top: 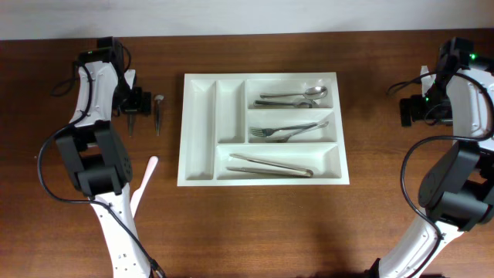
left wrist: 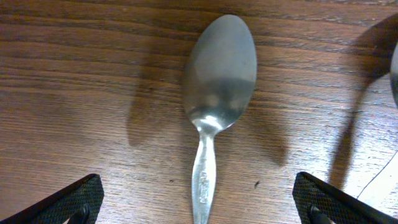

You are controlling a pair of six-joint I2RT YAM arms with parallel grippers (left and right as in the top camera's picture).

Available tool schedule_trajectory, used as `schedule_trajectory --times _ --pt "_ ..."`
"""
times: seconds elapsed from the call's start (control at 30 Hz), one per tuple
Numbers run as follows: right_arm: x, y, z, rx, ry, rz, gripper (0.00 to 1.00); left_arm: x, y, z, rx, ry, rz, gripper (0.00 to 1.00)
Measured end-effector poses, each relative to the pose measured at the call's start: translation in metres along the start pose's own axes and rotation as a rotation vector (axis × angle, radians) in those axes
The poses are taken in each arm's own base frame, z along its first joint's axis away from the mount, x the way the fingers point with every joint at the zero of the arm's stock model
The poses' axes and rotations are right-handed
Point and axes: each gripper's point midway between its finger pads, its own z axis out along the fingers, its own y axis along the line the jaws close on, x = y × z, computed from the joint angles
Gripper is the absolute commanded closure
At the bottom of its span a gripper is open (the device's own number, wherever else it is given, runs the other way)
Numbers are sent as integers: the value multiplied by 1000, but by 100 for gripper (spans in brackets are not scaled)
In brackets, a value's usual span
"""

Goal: Pack container
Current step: 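Lower the left gripper and close it on the spoon handle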

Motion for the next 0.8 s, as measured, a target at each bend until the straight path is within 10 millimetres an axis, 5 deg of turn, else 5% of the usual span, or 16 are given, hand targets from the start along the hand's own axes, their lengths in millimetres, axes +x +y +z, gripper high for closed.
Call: schedule_trajectory --times 0.33,0.8 --pt "0 0 0 0 0 0 1 -2 15 2 -3 -12 -32 1" --pt "0 0 0 0 0 0 1 -2 10 13 28 -3 -24 1"
